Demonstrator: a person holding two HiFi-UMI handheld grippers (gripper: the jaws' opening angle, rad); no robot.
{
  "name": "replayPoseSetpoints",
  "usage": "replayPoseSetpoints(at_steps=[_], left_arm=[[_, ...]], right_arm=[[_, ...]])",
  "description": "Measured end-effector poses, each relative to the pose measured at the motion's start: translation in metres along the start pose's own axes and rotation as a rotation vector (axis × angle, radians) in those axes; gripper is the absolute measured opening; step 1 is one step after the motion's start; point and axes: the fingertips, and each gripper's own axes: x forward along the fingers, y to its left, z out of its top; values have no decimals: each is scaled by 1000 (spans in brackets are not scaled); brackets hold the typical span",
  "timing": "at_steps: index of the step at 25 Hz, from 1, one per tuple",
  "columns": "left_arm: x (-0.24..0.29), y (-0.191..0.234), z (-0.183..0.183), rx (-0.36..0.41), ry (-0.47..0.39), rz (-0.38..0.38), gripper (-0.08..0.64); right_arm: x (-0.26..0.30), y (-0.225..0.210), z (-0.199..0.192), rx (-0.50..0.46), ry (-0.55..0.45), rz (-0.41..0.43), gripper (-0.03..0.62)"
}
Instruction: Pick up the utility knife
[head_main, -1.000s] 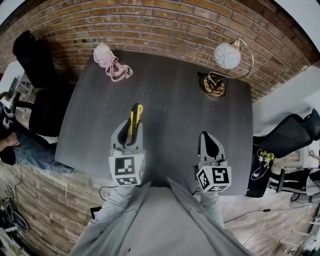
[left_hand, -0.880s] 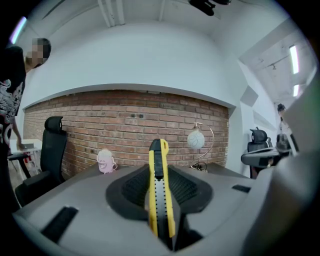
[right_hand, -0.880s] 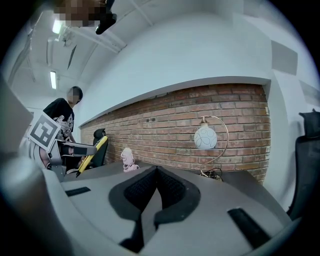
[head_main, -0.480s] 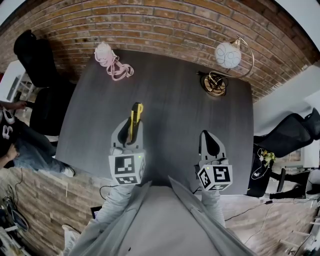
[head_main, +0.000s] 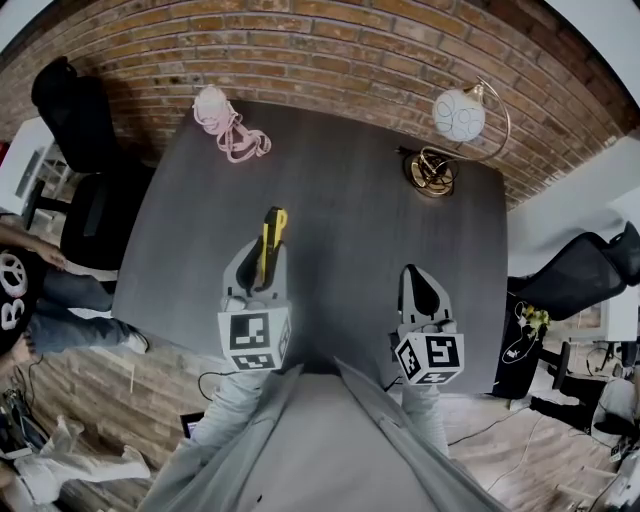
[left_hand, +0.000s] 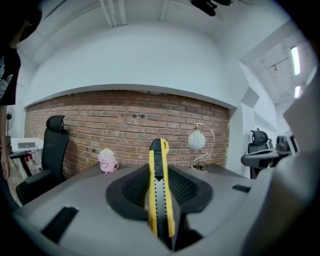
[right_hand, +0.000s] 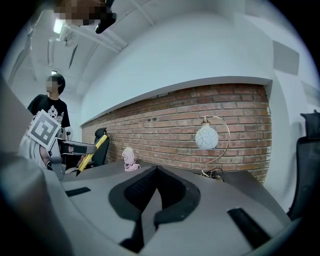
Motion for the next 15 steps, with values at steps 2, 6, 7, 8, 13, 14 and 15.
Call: replayPoseSetpoints(at_steps=[2,6,7,8,13,14,15], left_arm=[[0,0,0,-2,-2,0,123],[-2,1,1,-3,-3,2,123],[-2,2,1,-4,-4,3,123],[-3,2,1,-4,-4,4,123],[-6,3,1,-7,-8,6,123],[-6,3,1,-7,-8,5,123],[-6,3,1,-7,-9,5,123]], right_arm=[[0,1,0,-3,1,4,17],[1,3,1,-5,-1,11,17],[2,4,1,-6,-1,14,17],[2,5,1,-6,-2,16,17],[2,8,1,-5,-5,22,17],[2,8,1,-4,-5,21,17],[2,9,1,-3,-5,21,17]])
